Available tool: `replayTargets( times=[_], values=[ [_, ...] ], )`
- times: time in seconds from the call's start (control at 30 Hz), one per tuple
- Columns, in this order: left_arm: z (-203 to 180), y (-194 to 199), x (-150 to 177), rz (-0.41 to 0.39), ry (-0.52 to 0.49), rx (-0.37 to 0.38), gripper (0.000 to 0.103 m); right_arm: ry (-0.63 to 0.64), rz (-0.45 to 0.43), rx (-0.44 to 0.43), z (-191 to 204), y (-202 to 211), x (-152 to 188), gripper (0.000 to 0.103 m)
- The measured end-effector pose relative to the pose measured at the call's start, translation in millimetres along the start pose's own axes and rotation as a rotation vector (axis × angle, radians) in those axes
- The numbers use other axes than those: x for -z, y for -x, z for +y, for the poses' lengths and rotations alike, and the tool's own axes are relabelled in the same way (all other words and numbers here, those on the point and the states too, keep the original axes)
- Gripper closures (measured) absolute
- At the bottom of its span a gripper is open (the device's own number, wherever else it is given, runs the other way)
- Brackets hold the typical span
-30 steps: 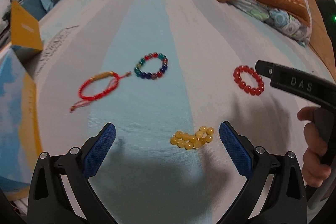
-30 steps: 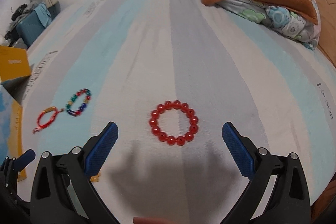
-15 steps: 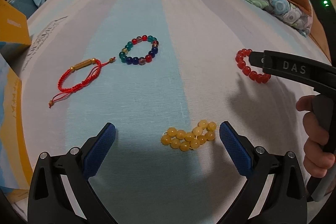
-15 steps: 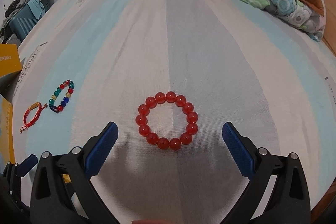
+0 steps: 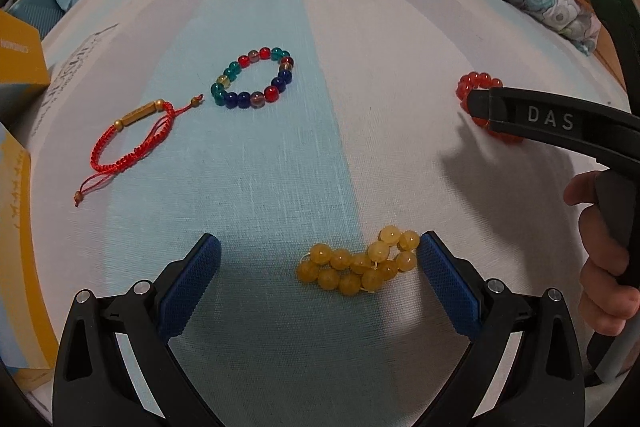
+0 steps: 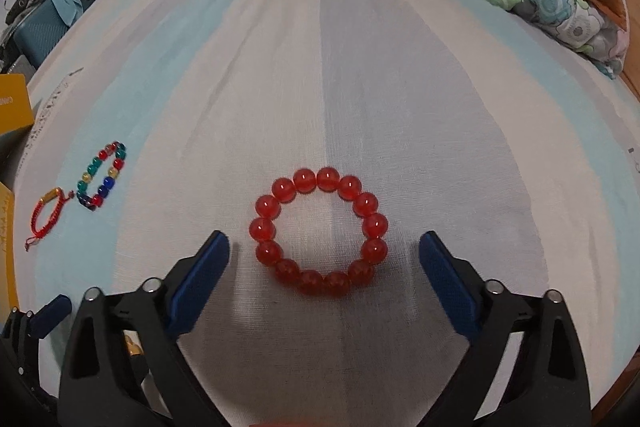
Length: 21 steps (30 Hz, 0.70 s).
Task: Organize jewelry
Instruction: 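Grasp the red bead bracelet with the right tool while the left grasps the yellow amber bracelet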
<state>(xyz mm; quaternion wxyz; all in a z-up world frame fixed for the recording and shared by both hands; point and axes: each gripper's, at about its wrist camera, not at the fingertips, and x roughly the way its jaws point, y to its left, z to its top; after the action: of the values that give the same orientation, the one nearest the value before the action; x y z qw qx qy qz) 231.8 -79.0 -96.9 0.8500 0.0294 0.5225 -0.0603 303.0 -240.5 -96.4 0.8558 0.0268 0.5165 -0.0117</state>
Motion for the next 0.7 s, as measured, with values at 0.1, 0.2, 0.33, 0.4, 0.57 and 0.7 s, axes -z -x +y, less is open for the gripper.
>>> replayTargets(
  times=[0.1,0.2,0.33,0.4,0.57,0.7],
  values=[
    [-0.8,-1.4,-0.1,0.001,-0.004,-0.007,0.008,0.001,0.011,0.003,0.9,-3.2,0.8,0.022],
    [0.9,-2.4,0.6,0.002,0.003,-0.010,0.012,-0.010,0.020,0.004,-1.8,-5.8,0.5,0.027],
    [6.2,-0.2,2.1,-0.003,0.017,-0.014,0.021,-0.017,0.026,0.001,-4.0,-7.0,0.8,0.034],
    [7.2,0.1,1.4,-0.005,0.022,-0.020,0.027,-0.010,0.026,0.007,-2.6,-6.7,1.5,0.038],
    [12.0,3.4,0.8,-0.010,0.032,-0.027,0.049,-0.007,0.027,0.021,-0.7,-6.9,3.4,0.049],
    [18.2,5.2,0.5,-0.007,0.037,-0.033,0.065,-0.019,0.031,0.025,-2.6,-7.0,3.4,0.059]
  ],
)
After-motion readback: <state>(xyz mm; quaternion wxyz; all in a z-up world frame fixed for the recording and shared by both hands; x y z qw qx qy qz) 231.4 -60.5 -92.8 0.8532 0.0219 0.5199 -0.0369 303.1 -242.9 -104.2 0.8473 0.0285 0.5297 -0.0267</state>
